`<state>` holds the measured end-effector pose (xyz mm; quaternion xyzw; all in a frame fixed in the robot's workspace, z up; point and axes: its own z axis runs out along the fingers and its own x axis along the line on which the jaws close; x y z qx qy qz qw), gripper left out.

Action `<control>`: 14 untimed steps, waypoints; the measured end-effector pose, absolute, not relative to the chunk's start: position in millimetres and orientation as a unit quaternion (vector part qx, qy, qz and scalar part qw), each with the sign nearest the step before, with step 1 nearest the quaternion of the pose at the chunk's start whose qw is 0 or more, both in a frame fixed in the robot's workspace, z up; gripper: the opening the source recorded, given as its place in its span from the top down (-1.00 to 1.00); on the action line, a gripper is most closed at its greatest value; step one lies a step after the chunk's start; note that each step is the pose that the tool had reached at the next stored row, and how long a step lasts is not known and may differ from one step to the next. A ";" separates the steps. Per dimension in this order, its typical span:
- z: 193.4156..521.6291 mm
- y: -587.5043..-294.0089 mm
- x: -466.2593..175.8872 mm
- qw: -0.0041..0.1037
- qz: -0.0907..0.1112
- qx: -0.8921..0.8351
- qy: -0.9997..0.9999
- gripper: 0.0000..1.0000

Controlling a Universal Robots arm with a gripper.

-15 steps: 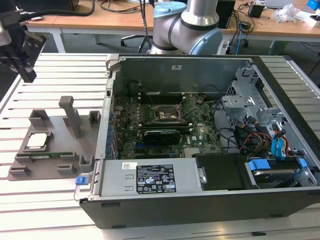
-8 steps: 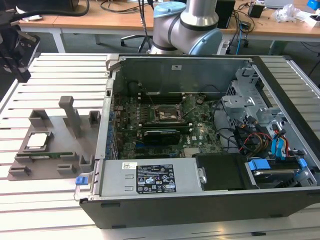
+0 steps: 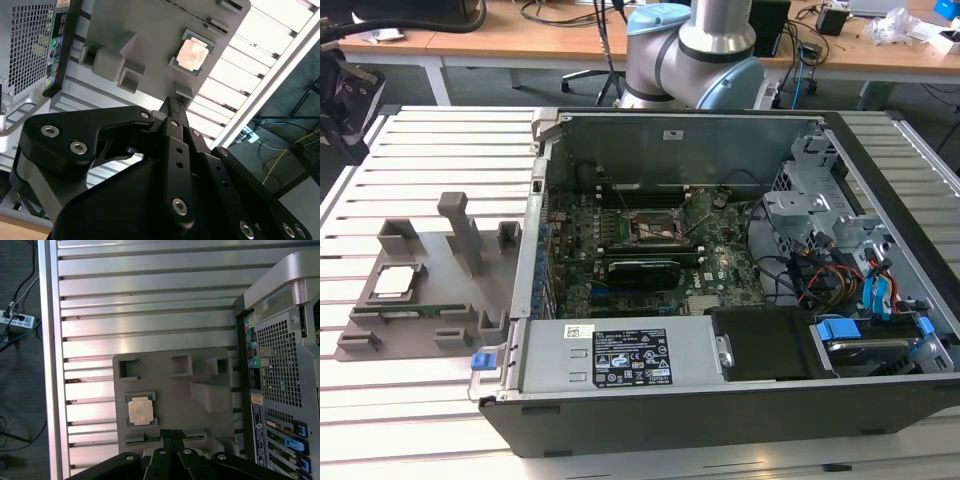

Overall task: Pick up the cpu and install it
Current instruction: 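Reach for the cpu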

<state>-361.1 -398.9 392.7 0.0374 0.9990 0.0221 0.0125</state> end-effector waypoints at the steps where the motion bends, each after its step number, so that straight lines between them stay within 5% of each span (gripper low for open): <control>1: 392.7 -398.8 -362.9 0.013 0.022 0.037 0.999 0.79; 14: 392.4 -398.8 -383.5 0.013 0.022 0.037 0.999 0.79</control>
